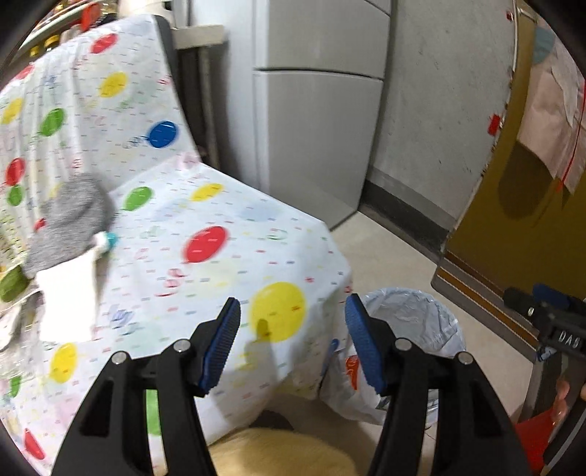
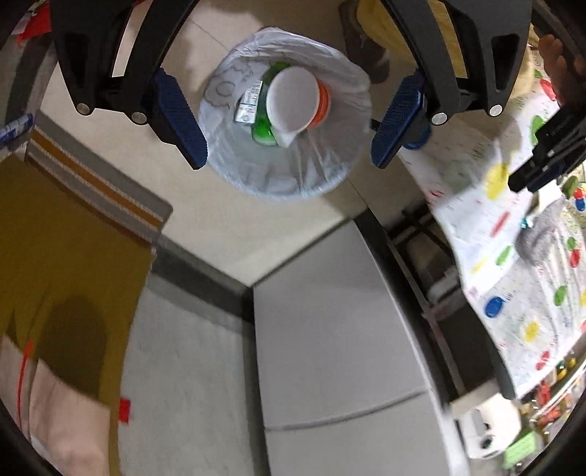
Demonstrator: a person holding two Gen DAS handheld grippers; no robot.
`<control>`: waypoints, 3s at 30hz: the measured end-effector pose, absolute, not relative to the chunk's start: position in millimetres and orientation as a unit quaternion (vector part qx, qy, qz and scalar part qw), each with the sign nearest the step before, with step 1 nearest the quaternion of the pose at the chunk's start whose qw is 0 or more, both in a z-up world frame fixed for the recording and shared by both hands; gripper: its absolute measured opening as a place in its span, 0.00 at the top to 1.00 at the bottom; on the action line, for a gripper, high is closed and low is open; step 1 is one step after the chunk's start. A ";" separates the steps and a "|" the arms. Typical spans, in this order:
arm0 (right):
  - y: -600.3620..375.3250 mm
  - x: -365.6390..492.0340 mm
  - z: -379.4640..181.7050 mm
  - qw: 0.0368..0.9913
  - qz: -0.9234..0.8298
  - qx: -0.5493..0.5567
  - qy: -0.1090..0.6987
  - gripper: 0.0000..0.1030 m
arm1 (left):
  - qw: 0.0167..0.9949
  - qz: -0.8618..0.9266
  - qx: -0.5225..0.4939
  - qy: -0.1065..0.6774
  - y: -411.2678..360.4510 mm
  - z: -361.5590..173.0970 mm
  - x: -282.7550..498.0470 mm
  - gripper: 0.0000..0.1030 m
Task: Collect trash
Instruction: 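Move both tools back over the chair, then grasp the grey scrubber with the right tool while the left tool grasps the cucumber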
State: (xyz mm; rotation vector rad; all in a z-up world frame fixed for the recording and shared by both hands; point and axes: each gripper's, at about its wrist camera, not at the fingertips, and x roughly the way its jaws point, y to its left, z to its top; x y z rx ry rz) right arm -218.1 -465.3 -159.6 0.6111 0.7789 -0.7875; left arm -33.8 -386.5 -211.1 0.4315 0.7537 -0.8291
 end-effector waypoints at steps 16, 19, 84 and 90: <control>-330.9 -47.4 -97.3 0.907 -0.136 0.170 0.360 0.15 | 0.896 -0.219 0.152 0.354 -192.9 -153.9 42.4 0.40; -313.0 -12.4 -94.4 0.913 -0.115 0.147 0.362 0.15 | 0.905 -0.183 0.135 0.359 -160.7 -147.3 67.2 0.40; -379.3 123.4 -2.4 0.924 0.031 0.244 0.292 0.81 | 0.920 -0.134 0.096 0.355 -177.7 -118.1 199.4 0.40; -323.5 87.2 -94.3 0.894 0.022 0.169 0.416 0.81 | 0.915 -0.149 0.088 0.365 -158.6 -131.1 168.3 0.40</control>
